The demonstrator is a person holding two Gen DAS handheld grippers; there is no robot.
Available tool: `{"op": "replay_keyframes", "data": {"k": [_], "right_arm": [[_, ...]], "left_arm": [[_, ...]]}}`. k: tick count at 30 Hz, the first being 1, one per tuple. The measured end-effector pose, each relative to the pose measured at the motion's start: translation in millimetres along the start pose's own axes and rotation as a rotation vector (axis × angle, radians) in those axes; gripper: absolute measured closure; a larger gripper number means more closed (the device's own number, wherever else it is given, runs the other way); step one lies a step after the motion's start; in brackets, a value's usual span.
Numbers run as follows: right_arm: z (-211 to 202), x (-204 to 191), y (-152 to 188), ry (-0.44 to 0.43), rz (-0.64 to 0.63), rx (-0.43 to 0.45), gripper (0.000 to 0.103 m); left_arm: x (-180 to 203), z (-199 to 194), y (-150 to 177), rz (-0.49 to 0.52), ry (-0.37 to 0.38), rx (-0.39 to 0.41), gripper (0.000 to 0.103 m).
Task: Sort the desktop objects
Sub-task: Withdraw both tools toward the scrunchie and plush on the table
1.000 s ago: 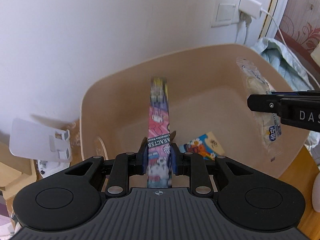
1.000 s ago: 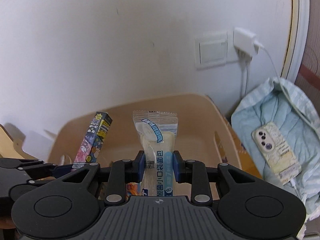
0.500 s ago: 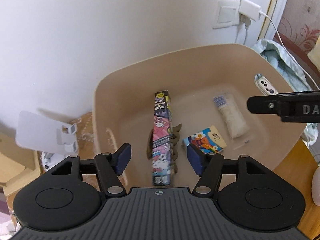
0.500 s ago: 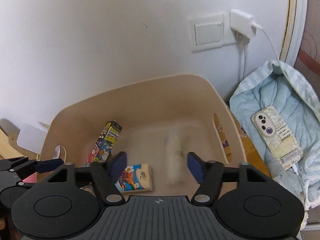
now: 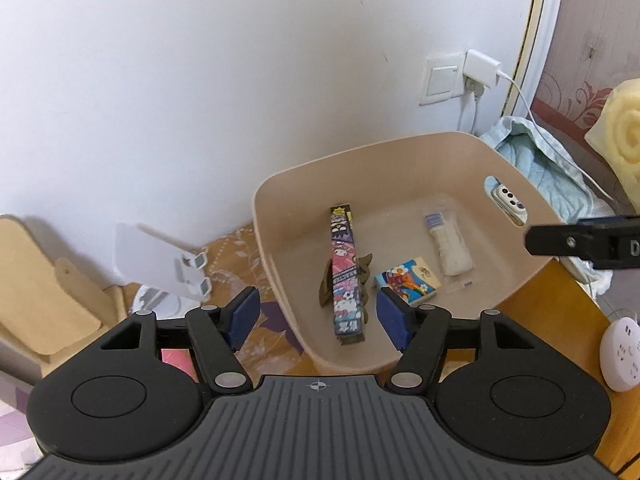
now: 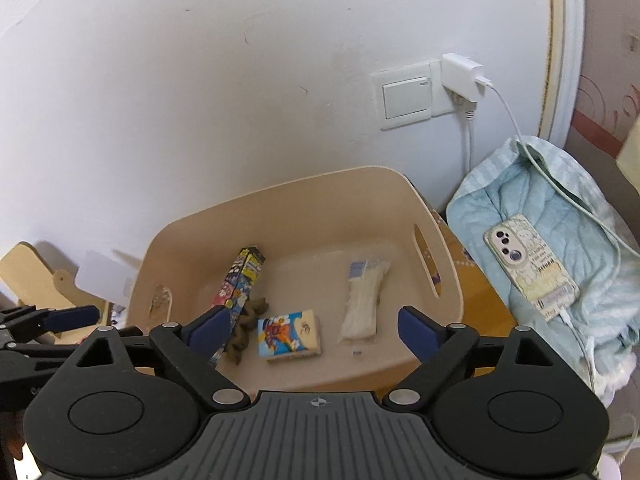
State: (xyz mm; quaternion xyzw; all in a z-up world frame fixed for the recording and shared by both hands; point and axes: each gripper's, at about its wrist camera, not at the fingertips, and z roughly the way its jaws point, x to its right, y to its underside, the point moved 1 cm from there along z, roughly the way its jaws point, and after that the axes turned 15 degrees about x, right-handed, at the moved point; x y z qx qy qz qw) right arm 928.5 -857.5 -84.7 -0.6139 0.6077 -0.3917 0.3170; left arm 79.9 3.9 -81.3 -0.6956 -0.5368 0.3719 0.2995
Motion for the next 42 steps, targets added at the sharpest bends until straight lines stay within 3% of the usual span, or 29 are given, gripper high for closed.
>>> {"op": "replay_keyframes", "data": {"k": [7, 21, 28, 29, 30, 32, 42], "right_arm": [[-35, 4, 34, 0.044, 0.002, -0.033, 0.006], [-72, 23, 145, 0.172, 0.167, -0.292, 0.004], [-85, 31, 183, 0.230, 0.354, -0.391, 0.004], [-85, 34, 188, 0.237, 0.408, -0.408, 0.004], [-87, 40, 191, 0.300, 0.570, -0.452, 0.004], [-86, 43, 200, 0.324, 0.666, -0.469, 0.005], [-65, 28, 210, 0.412, 0.745, -0.545, 0.006]], "left_arm": [[-13, -21, 32, -0.041, -0.026, -0.050, 0.036], [-21, -25, 123, -0.136, -0.069, -0.262, 0.035], [-28, -14, 135, -0.176, -0.090, -0.308, 0.035], [-29, -12, 135, -0.179, -0.091, -0.311, 0.035], [-29, -10, 135, -0.183, -0.093, -0.314, 0.035], [-31, -4, 135, -0.195, -0.096, -0.318, 0.035], [-24, 29, 131, -0.279, -0.084, -0.346, 0.035]]}}
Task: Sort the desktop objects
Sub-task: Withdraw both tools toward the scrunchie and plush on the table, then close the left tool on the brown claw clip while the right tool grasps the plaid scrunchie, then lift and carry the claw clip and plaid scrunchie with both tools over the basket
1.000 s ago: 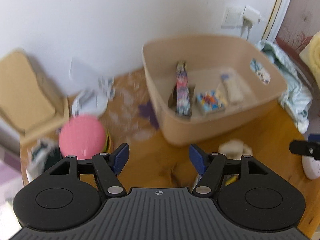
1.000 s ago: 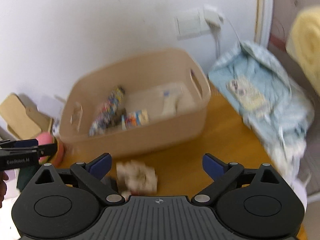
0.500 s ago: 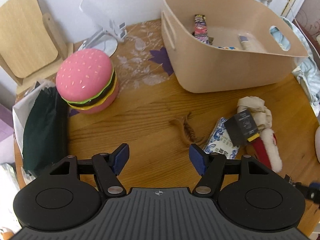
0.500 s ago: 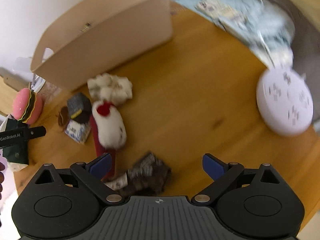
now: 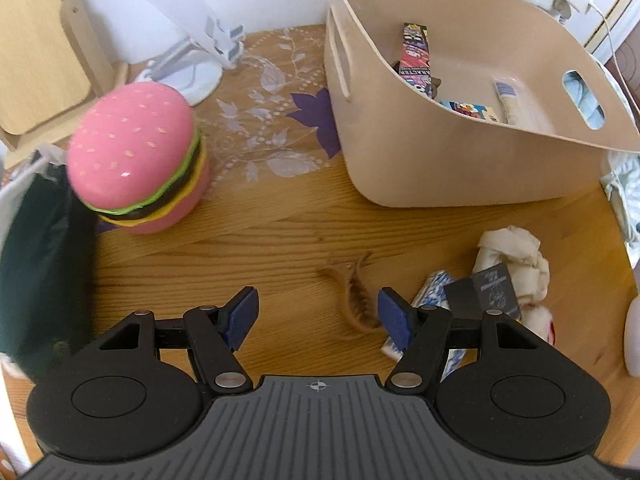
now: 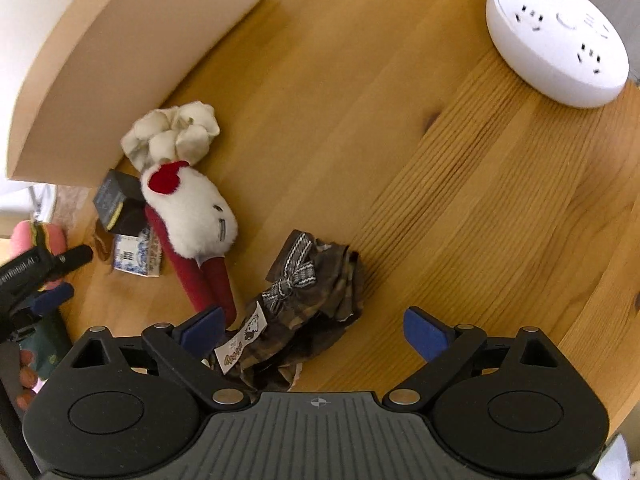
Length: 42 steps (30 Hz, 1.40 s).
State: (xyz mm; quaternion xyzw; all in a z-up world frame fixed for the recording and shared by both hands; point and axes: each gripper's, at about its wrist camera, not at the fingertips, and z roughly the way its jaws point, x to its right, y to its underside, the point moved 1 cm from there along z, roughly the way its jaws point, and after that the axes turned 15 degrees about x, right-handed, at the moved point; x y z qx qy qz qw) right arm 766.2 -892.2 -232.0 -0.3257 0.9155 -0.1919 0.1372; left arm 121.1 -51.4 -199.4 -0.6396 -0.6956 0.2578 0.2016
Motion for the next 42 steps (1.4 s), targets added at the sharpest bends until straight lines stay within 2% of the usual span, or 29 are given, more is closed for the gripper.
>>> {"op": "replay_keyframes", "data": {"k": [4, 6, 11, 17, 20, 23, 25, 26, 28, 30, 31, 42], "right_arm": [[5, -10, 4, 0.045, -0.016, -0.012, 0.001], [6, -17, 6, 0.064, -0.043, -0.015, 0.000], [7, -27, 12, 0.074, -0.096, -0.013, 0.000], [2, -33, 19, 0.077, -0.153, 0.011, 0.002], [-2, -33, 20, 0.080, -0.162, 0.024, 0.006], [-7, -32, 21, 0.088, -0.163, 0.035, 0.014], [-11, -31, 21, 0.101, -0.165, 0.044, 0.026], [-13, -30, 21, 0.104, -0.175, 0.052, 0.030], [-18, -29, 21, 0.113, -0.199, 0.073, 0.048], [-21, -28, 21, 0.121, -0.226, 0.087, 0.059], [-22, -26, 21, 0.114, -0.231, 0.091, 0.061], [-34, -11, 19, 0.050, -0.181, 0.081, 0.069]], "left_arm": [[8, 16, 1, 0.017, -0.007, -0.031, 0.035], [11, 23, 3, 0.045, 0.020, -0.051, 0.035], [23, 27, 6, 0.153, -0.007, -0.021, 0.035], [20, 24, 9, 0.173, 0.009, 0.001, 0.042], [17, 22, 10, 0.186, 0.019, 0.003, 0.045], [15, 21, 9, 0.184, 0.019, 0.003, 0.058], [15, 17, 13, 0.191, 0.025, 0.001, 0.069], [16, 17, 13, 0.190, 0.024, 0.001, 0.071], [11, 16, 13, 0.198, 0.033, -0.001, 0.075], [11, 15, 13, 0.204, 0.036, -0.004, 0.079], [10, 14, 14, 0.203, 0.036, -0.007, 0.082], [-5, 5, 26, 0.184, 0.030, -0.027, 0.083]]}}
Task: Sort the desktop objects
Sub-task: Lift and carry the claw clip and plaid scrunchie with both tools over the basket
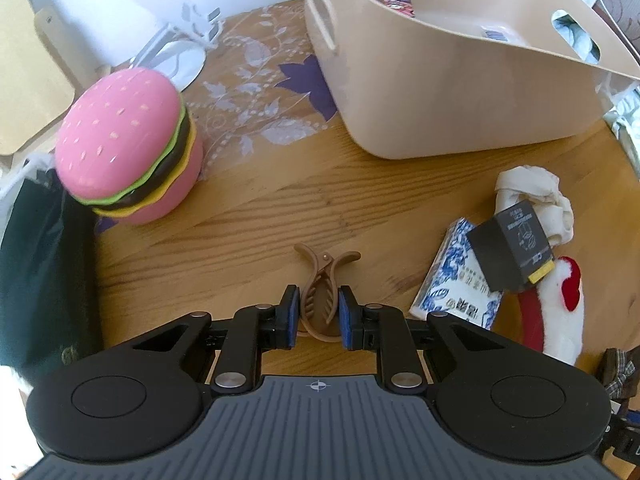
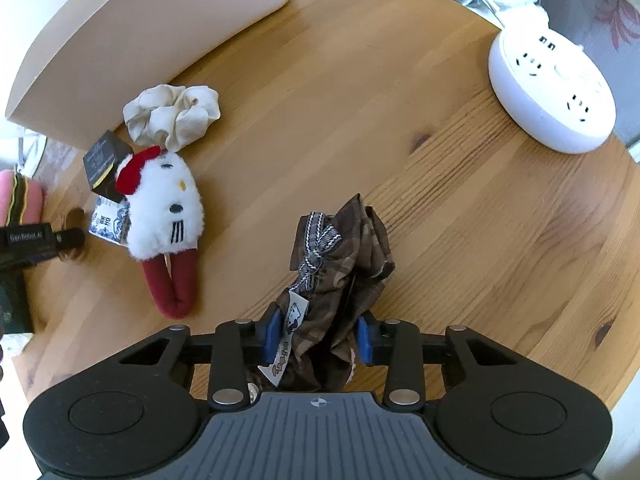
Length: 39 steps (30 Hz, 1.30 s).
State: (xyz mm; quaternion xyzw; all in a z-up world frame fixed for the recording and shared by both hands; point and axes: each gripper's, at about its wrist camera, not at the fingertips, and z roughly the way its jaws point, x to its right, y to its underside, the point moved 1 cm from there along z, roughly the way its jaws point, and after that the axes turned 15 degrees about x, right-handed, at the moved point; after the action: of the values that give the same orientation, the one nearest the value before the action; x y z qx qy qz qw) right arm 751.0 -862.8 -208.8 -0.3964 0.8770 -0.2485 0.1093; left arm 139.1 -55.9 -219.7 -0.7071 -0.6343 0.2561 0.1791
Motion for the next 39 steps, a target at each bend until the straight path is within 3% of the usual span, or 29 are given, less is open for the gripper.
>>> {"op": "replay_keyframes", "data": {"k": [2, 16, 24, 25, 39], "right_arm": [[-4, 15, 8, -0.007, 0.000, -0.007, 0.069], [-20, 17, -12, -0.059, -0.033, 0.015, 0.069], [-36, 15, -26, -0.087, -0.081, 0.049, 0.069], [-42, 17, -28, -0.104, -0.149, 0.055, 0.069], [-69, 10, -60, -0.186, -0.182, 0.141, 0.069]], "left_arm": [[-2, -3, 3, -0.004, -0.004, -0.001, 0.083], [-11, -39, 4, 0.045, 0.004, 0.060, 0.083], [-10, -53, -15, 0.087, 0.004, 0.115, 0.083], [-11, -54, -17, 0.088, 0.004, 0.122, 0.083], [-4, -90, -42, 0.107, 0.051, 0.228, 0.083]]}}
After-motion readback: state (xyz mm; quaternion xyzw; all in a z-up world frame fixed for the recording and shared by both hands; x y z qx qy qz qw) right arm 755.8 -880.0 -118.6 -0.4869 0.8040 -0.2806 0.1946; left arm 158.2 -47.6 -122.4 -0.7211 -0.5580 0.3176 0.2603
